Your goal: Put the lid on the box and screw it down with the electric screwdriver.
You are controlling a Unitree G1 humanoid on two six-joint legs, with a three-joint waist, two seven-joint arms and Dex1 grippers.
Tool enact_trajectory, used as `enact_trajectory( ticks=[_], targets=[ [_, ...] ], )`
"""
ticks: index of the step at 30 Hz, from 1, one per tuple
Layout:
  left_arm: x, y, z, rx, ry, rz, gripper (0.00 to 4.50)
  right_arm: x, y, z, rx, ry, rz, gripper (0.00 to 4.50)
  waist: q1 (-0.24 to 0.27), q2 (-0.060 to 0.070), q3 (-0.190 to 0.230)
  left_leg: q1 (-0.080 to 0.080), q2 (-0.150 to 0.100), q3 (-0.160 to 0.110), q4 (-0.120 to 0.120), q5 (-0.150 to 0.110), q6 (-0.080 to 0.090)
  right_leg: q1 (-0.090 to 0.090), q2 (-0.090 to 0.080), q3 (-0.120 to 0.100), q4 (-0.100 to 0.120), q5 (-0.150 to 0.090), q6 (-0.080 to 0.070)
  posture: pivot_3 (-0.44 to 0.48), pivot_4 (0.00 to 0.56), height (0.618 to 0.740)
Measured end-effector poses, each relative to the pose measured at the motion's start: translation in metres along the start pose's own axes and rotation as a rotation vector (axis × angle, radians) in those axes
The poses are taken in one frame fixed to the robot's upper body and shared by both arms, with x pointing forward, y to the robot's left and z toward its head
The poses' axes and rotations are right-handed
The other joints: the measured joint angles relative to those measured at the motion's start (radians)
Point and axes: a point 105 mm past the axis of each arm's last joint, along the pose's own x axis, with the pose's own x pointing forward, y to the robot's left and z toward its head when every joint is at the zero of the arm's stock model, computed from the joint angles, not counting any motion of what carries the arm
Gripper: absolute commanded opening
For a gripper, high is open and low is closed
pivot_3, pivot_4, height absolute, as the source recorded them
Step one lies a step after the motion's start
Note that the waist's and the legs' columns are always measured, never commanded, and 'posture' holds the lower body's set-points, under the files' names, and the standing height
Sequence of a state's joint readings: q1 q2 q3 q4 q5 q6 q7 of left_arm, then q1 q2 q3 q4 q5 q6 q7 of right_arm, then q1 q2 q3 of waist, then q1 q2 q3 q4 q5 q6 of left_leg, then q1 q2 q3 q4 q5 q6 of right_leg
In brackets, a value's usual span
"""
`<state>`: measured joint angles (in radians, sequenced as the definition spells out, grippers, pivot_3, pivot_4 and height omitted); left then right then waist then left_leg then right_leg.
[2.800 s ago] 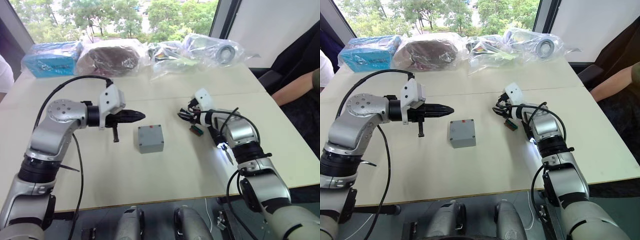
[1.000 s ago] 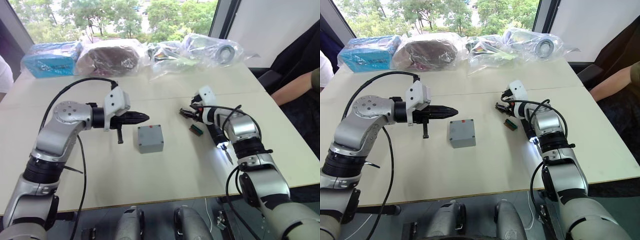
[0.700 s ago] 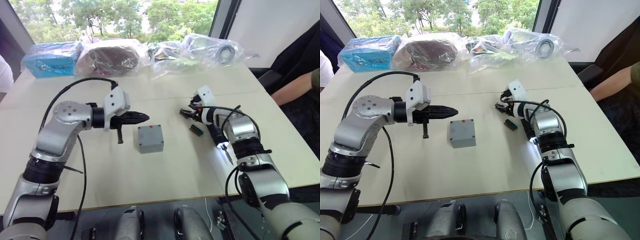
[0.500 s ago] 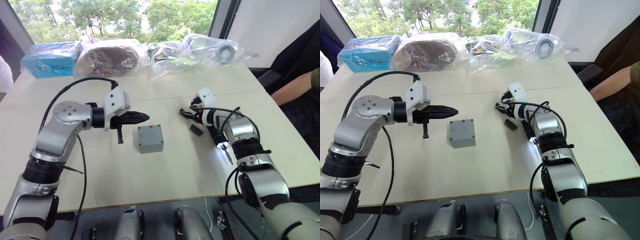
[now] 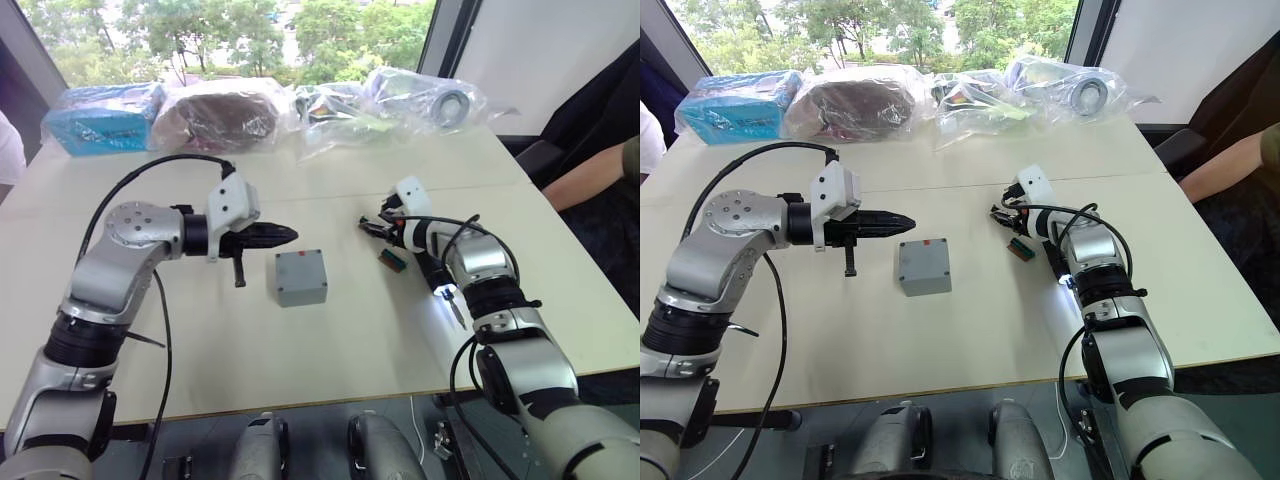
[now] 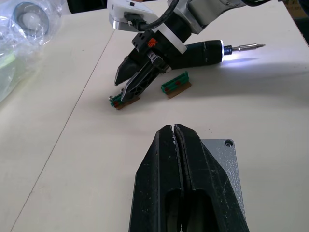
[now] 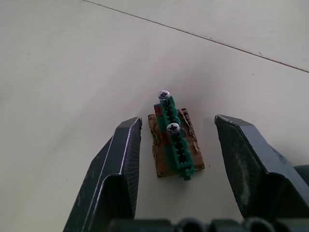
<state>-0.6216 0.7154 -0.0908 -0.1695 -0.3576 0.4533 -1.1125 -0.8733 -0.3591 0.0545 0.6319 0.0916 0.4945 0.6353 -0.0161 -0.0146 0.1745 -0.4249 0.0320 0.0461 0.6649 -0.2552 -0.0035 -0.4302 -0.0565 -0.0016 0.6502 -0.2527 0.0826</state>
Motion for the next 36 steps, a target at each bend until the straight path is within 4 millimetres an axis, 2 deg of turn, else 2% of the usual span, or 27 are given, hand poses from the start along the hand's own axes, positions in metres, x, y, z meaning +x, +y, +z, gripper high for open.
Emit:
enact_trajectory(
  ticks=[4,15,18,21,26,28,32,36],
  targets=[
    [0.0,0.0,0.0,0.0,0.0,0.0,0.0,0.001,0.001,0.0,0.001,-0.001,0.004,0.05,0.0,0.0,0.0,0.0,0.0,0.0,0.0,0.0,0.0,0.0,0.0,0.0,0.0,0.0,0.0,0.0,0.15,0.74],
    [-0.001,-0.001,-0.003,-0.009,0.007,0.0,0.0,0.0,0.003,0.001,0.015,0.003,0.008,0.05,0.0,0.0,0.0,0.0,0.0,0.0,0.0,0.0,0.0,0.0,0.0,0.0,0.0,0.0,0.0,0.0,0.15,0.74],
    [-0.002,-0.003,-0.009,-0.026,0.021,0.0,0.0,-0.004,0.003,0.011,0.04,-0.022,0.014,0.05,0.0,0.0,0.0,0.0,0.0,0.0,0.0,0.0,0.0,0.0,0.0,0.0,0.0,0.0,0.0,0.0,0.15,0.74],
    [-0.006,-0.004,-0.013,-0.033,0.041,0.003,0.0,-0.016,0.009,0.033,0.023,-0.059,0.039,0.05,0.001,0.0,0.0,0.0,0.0,0.0,0.0,0.0,0.0,0.0,0.0,0.0,0.0,0.0,0.0,0.0,0.15,0.74],
    [-0.01,-0.006,-0.023,-0.056,0.072,0.008,0.0,-0.035,0.037,0.065,-0.065,-0.107,0.139,0.05,0.001,0.0,0.0,0.0,0.0,0.0,0.0,0.0,0.0,-0.001,0.0,0.0,0.0,0.0,0.0,0.0,0.15,0.74],
    [-0.012,-0.006,-0.025,-0.055,0.081,0.012,0.0,-0.045,0.065,0.074,-0.109,-0.12,0.238,0.05,0.002,0.0,0.0,0.0,0.0,0.0,0.0,0.0,0.0,-0.001,0.0,0.0,0.0,0.0,0.0,0.0,0.15,0.74],
    [-0.014,-0.007,-0.027,-0.061,0.087,0.017,0.0,-0.054,0.117,0.072,-0.15,-0.11,0.414,0.05,0.002,0.0,0.0,0.0,0.0,0.0,0.0,0.0,0.0,0.0,0.0,0.0,0.0,0.0,0.0,0.0,0.15,0.74],
    [-0.015,-0.009,-0.03,-0.068,0.093,0.02,0.0,-0.053,0.138,0.062,-0.155,-0.074,0.473,0.05,0.005,0.0,0.0,0.0,0.0,0.0,0.0,0.0,0.0,0.0,-0.001,0.0,0.0,0.0,0.0,0.0,0.15,0.74]
  ],
)
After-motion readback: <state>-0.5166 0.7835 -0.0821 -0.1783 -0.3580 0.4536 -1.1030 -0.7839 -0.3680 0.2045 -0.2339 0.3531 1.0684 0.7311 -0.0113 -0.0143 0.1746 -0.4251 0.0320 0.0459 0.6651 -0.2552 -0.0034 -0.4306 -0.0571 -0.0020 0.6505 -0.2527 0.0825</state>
